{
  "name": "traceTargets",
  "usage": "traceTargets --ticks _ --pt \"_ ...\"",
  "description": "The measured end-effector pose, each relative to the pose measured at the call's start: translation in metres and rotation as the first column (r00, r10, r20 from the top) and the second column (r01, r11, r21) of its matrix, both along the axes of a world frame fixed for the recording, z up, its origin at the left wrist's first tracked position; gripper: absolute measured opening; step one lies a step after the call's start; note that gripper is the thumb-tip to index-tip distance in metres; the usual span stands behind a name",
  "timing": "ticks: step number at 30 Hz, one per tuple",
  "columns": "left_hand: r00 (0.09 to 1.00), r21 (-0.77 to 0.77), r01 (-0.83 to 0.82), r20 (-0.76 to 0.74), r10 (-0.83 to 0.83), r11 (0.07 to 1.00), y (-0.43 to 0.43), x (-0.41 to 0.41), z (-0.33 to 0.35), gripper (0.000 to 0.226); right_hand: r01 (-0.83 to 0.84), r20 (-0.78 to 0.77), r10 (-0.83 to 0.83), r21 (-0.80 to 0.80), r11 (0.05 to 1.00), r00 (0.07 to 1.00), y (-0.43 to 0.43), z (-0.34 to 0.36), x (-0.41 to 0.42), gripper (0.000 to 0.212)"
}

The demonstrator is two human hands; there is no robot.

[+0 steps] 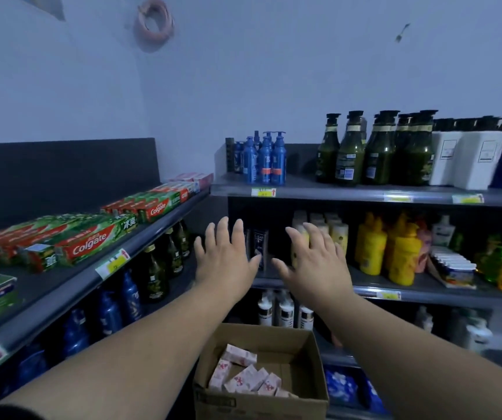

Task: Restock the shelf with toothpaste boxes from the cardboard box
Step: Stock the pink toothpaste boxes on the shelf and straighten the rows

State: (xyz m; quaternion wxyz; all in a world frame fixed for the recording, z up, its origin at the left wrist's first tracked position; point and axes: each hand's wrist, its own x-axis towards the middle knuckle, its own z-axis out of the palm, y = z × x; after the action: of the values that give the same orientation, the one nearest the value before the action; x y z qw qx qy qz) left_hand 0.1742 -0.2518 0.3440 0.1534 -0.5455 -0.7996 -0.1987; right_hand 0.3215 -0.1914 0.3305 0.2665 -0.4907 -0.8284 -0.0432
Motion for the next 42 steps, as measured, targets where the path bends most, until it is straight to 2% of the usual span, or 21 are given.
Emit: traceTargets --ticks 11,18,27,31,36,39,42 --pt "0.998 -0.102 0.06 0.035 -0.057 0.993 0.086 -0.068 -0.056 0.078 0.066 0.041 -0.063 -0.063 0.996 0.997 0.073 -0.056 -0.068 0.069" --pt "0.999 -0.165 0.043 0.034 -0.038 0.985 0.146 -0.064 -0.099 0.078 0.039 0.087 -0.028 -0.128 0.991 0.996 0.139 -0.106 -0.06 0.067" --pt "0.992 -0.201 -0.081 0.079 0.099 0.976 0.243 -0.044 -0.173 0.075 -0.058 0.13 0.089 -0.227 0.972 0.988 0.253 -0.174 -0.026 0.065" --pt "0.988 -0.219 -0.121 0.07 0.139 0.968 0.262 -0.046 -0.224 0.074 -0.093 0.147 0.153 -0.351 0.932 0.977 0.285 -0.221 -0.019 0.063" --pt "0.978 -0.378 -0.121 0.114 0.176 0.918 0.262 -0.053 -0.301 0.072 -0.103 0.156 0.207 -0.502 0.859 0.966 0.295 -0.298 -0.017 0.066" --pt "0.968 -0.379 -0.121 0.159 0.194 0.917 0.259 -0.057 -0.35 0.072 -0.07 0.172 0.204 -0.573 0.816 0.964 0.295 -0.347 -0.017 0.064" --pt "0.954 -0.485 -0.079 0.216 0.207 0.871 0.255 -0.064 -0.4 0.071 -0.012 0.2 0.189 -0.654 0.756 0.961 0.289 -0.392 -0.022 0.063"
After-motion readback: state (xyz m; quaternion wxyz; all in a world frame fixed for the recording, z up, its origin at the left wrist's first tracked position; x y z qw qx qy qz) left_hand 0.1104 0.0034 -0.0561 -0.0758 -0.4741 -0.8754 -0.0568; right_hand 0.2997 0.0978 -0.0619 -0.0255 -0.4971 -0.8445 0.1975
